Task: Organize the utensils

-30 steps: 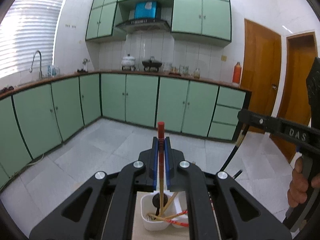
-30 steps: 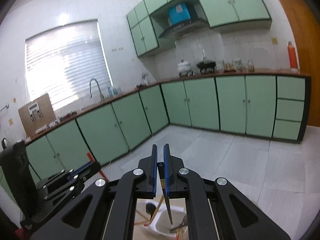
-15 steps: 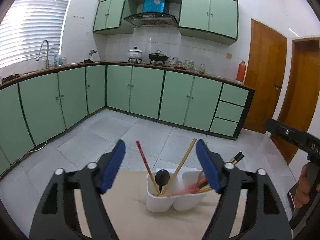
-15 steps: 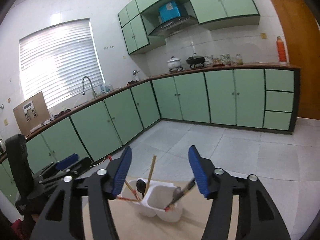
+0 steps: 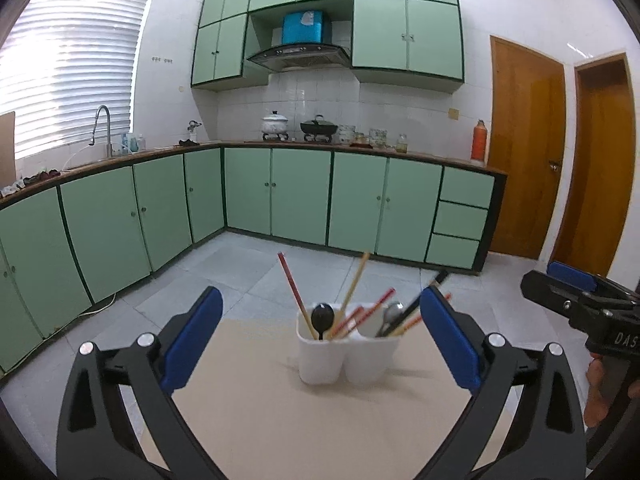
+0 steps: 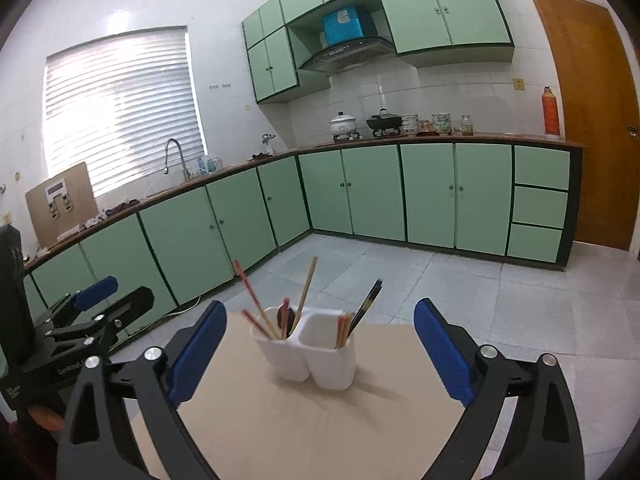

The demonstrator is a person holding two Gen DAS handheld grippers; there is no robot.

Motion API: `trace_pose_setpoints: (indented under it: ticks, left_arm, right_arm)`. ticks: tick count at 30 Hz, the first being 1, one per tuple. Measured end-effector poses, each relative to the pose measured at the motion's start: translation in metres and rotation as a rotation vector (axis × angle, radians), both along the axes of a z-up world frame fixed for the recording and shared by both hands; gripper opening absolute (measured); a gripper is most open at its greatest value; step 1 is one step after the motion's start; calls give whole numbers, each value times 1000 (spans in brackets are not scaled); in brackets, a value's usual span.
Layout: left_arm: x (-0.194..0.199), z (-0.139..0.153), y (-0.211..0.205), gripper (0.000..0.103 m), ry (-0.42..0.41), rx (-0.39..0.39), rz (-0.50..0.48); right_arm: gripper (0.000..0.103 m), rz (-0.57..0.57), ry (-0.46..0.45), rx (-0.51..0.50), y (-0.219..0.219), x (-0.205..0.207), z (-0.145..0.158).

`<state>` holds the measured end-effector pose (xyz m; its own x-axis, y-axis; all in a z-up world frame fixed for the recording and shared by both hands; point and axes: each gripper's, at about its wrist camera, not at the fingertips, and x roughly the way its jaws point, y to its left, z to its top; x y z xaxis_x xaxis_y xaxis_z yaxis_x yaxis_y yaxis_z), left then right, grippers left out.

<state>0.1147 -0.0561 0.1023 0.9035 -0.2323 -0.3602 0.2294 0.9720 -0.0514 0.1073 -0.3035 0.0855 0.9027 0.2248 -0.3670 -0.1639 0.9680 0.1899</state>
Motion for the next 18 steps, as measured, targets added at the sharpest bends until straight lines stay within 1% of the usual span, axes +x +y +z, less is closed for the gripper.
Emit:
trace_pose_setpoints:
  ticks: [6, 14, 18]
  left_arm:
    - [-21, -5, 4, 96, 15, -15, -5]
    - [-35, -24, 8, 96, 67, -15, -10]
    - [-42, -28, 9, 96, 67, -3, -5]
  right_arm:
    - [95, 5, 22, 5, 5, -18, -7]
    - [95, 19, 69, 1, 10, -33, -24]
    - [95, 12, 64, -30, 13, -41, -26]
